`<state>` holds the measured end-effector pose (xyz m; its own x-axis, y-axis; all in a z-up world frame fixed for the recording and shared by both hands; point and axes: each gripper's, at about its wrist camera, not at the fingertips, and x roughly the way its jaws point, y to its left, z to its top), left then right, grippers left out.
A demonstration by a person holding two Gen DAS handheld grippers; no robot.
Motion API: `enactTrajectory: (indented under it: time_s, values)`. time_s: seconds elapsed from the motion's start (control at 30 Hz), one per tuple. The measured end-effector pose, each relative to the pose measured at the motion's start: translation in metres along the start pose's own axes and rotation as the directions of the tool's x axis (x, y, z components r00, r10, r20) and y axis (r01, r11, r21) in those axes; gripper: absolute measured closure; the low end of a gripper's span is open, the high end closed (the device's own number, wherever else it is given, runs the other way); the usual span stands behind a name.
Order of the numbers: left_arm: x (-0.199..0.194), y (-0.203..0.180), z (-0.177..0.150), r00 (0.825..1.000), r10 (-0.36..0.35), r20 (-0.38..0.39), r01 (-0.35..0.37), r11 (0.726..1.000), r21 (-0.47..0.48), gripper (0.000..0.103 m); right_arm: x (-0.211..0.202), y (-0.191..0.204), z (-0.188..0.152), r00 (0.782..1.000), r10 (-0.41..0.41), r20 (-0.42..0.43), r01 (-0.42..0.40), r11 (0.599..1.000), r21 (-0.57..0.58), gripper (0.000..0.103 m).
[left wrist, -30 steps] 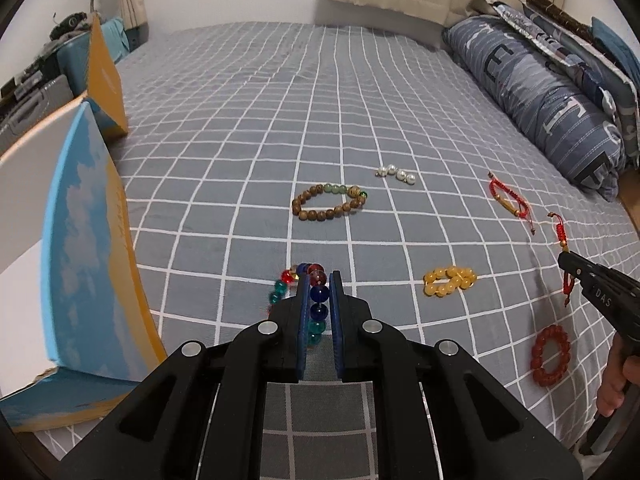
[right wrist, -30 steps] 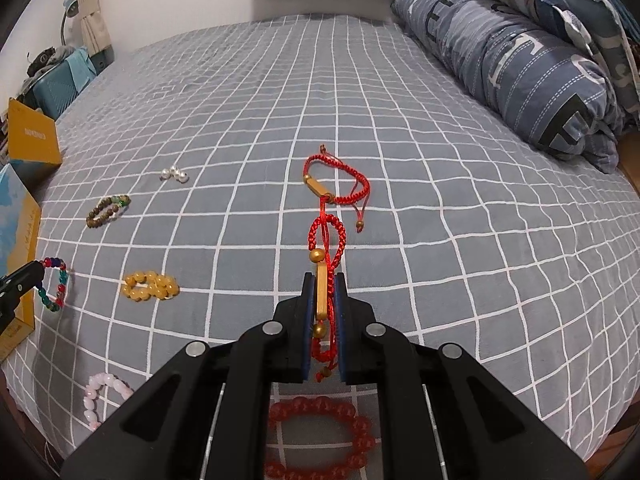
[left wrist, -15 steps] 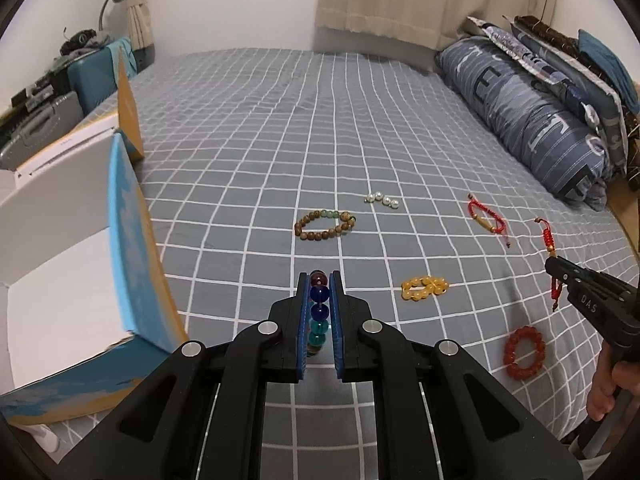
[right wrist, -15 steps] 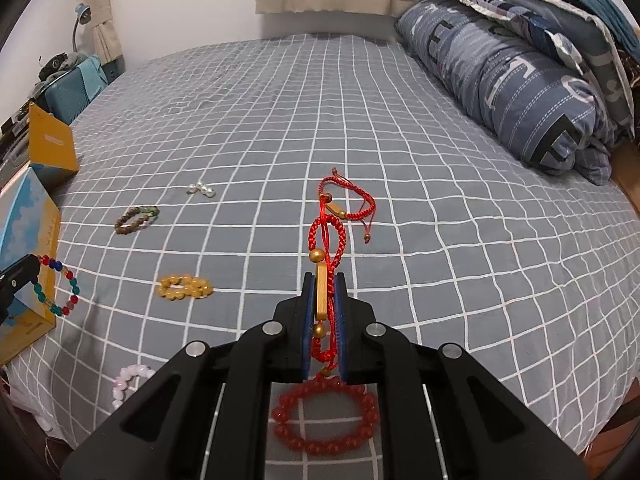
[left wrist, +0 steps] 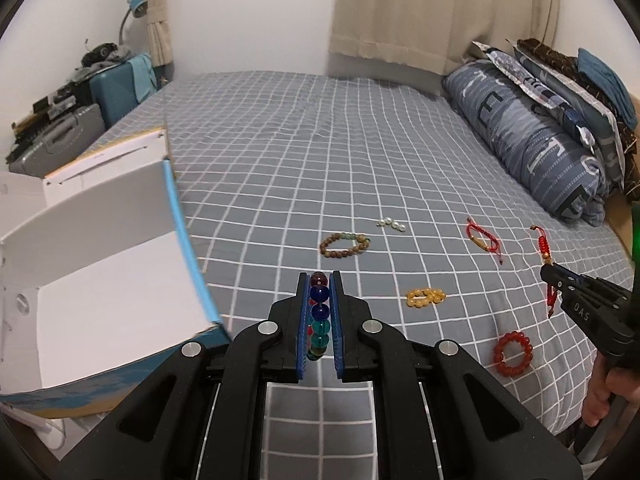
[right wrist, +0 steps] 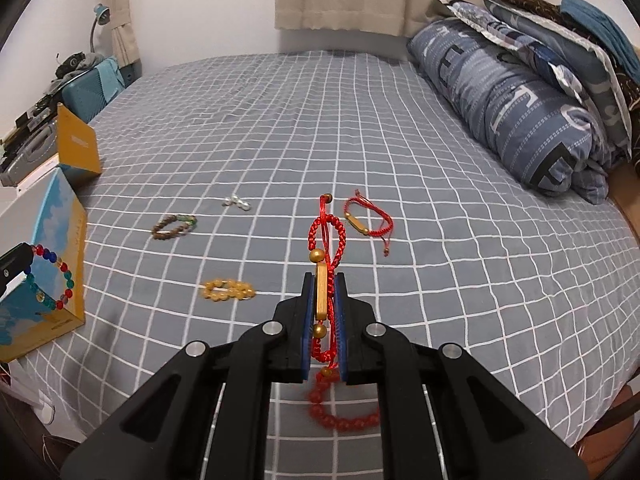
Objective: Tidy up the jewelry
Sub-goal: 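Carry both held bracelets over to the open white box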
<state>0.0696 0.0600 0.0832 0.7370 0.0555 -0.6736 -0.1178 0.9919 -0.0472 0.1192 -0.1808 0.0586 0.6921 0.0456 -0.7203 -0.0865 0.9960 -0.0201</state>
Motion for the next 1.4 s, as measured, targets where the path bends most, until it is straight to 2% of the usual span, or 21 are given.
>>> enactTrajectory:
  time_s: [0.3,0.5,0.77,0.87,1.13,1.4]
  values:
    - [-0.036,0.034,0.001,0.998,0.05,0.038,-0.049,0.998,-0.041,0.094,-0.024,0.047,0.013,0.998,0.047,0.033,-0.046,0.998,-0.047,0.094]
    - [-0.059,0.064,0.003,0.995,0.083,0.059,-0.078,0.993,-0.085,0.094,-0.038,0.1,0.025,0.994,0.098,0.052,-0.091,0.989,-0.115,0.094]
    - [-0.085,0.115,0.001,0.984,0.163,0.067,-0.15,0.975,-0.166,0.094,-0.051,0.184,0.037,0.981,0.186,0.052,-0.171,0.961,-0.215,0.094]
    - [-0.091,0.138,-0.003,0.979,0.193,0.06,-0.178,0.964,-0.199,0.094,-0.055,0.211,0.04,0.974,0.224,0.046,-0.206,0.948,-0.245,0.094]
    - [-0.097,0.196,-0.015,0.953,0.302,0.014,-0.286,0.918,-0.275,0.094,-0.06,0.299,0.039,0.945,0.326,-0.001,-0.309,0.895,-0.32,0.094]
    - [-0.071,0.239,-0.026,0.946,0.317,-0.075,-0.324,0.891,-0.317,0.094,-0.033,0.377,0.023,0.93,0.356,-0.093,-0.363,0.846,-0.391,0.094]
